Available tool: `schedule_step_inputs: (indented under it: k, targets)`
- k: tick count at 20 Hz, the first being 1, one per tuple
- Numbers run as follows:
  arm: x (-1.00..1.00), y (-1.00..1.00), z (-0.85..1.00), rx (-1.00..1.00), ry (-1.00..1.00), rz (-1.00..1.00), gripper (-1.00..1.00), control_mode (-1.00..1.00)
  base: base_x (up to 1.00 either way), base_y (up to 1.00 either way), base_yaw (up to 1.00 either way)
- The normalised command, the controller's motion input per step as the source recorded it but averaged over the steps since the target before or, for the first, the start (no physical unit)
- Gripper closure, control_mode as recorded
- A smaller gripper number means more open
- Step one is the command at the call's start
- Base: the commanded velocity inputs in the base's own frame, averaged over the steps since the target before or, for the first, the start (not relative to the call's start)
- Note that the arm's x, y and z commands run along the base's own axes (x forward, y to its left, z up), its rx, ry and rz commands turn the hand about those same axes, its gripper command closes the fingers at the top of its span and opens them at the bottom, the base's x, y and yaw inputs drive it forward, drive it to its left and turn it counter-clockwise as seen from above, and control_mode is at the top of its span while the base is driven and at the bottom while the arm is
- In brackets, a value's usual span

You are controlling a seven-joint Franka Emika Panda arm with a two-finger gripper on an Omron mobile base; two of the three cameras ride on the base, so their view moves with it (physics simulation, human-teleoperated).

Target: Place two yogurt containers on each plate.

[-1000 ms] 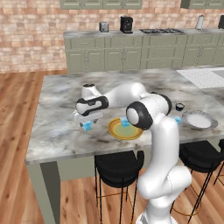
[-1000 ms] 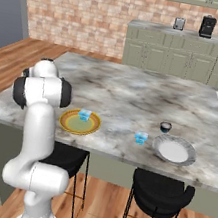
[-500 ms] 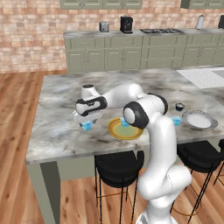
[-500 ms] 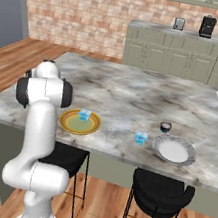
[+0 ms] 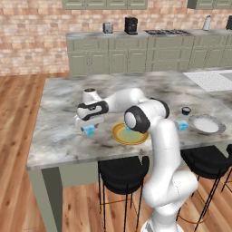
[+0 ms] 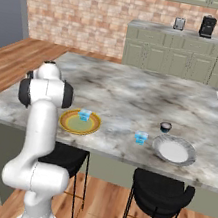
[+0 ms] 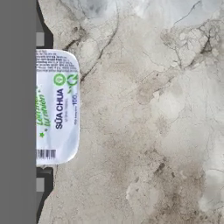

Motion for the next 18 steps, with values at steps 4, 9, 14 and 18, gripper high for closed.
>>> schedule_step_inputs:
  k: [4, 9, 14, 18]
  targets:
    - [0.02, 0.0, -0.22, 0.0, 0.04, 0.0, -1.0, -1.0, 0.0, 0.0, 0.0]
    - [0.0, 0.0, -0.17, 0.0, 0.04, 0.0, -1.0, -1.0, 0.0, 0.0, 0.0]
    - [0.0, 0.01, -0.08, 0.0, 0.0, 0.0, 1.0, -1.0, 0.0, 0.0, 0.0]
    - [-0.01, 0.0, 0.0, 0.0, 0.0, 0.0, 1.0, -1.0, 0.0, 0.0, 0.0]
